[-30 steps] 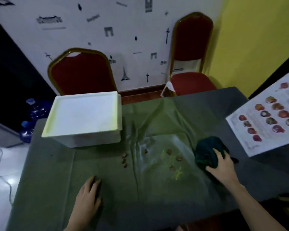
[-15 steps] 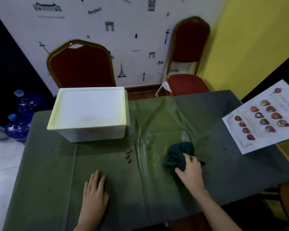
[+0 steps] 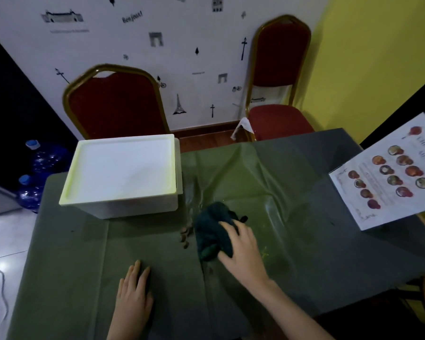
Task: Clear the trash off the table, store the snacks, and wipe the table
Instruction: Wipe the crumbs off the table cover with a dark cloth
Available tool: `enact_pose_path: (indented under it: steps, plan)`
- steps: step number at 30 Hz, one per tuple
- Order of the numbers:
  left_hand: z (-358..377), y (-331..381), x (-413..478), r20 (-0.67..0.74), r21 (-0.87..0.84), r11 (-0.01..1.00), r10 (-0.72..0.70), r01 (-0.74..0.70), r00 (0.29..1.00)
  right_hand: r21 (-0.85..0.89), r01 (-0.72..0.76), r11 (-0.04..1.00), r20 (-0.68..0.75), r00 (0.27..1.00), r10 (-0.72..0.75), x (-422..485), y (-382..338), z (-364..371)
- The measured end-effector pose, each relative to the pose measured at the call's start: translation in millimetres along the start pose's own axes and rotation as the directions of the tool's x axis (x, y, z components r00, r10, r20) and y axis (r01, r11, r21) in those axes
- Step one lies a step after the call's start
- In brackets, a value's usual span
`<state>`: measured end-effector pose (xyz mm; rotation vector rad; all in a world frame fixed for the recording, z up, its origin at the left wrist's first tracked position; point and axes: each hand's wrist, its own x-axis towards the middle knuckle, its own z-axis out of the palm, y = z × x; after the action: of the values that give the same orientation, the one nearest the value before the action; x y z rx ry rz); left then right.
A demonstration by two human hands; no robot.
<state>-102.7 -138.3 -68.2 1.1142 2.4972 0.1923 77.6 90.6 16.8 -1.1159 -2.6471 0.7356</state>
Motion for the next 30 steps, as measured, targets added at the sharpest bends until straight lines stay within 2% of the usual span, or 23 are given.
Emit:
enact_pose_path:
  steps: [4,7,12,16,21,25,27,30]
  plan:
    - [0,8,2,0.012,-0.005,0.999,-0.035,0.035,0.999,-0.08,-0.163,0.983,-0.076,0.985,0.157,19,67,-31]
    - [4,14,4,0.004,-0.025,0.997,-0.078,0.078,0.997,-0.175,-0.2,0.964,-0.002,0.979,0.203,29,98,-36]
    - [5,18,3,-0.017,-0.043,0.996,-0.076,0.076,0.997,-0.278,0.024,0.96,0.137,0.99,0.015,24,79,-3]
    - [2,24,-2,-0.077,-0.043,0.996,-0.076,0.073,0.994,-0.235,0.121,0.964,0.181,0.98,-0.079,32,41,22]
    - [-8,28,-7,-0.092,-0.05,0.997,-0.061,0.057,0.994,-0.137,0.337,0.931,0.311,0.907,-0.282,45,-20,48]
    - [-11,7,-21,-0.092,-0.037,0.996,-0.079,0.076,0.993,-0.082,0.492,0.867,0.381,0.819,-0.429,40,-69,73]
    - [-15,-14,-28,-0.137,-0.111,0.988,-0.124,0.11,0.983,-0.067,0.504,0.861,0.372,0.813,-0.447,35,-82,77]
    - [-24,-51,-40,-0.201,-0.195,0.967,-0.205,0.166,0.958,-0.092,0.435,0.896,0.293,0.872,-0.393,32,-82,72]
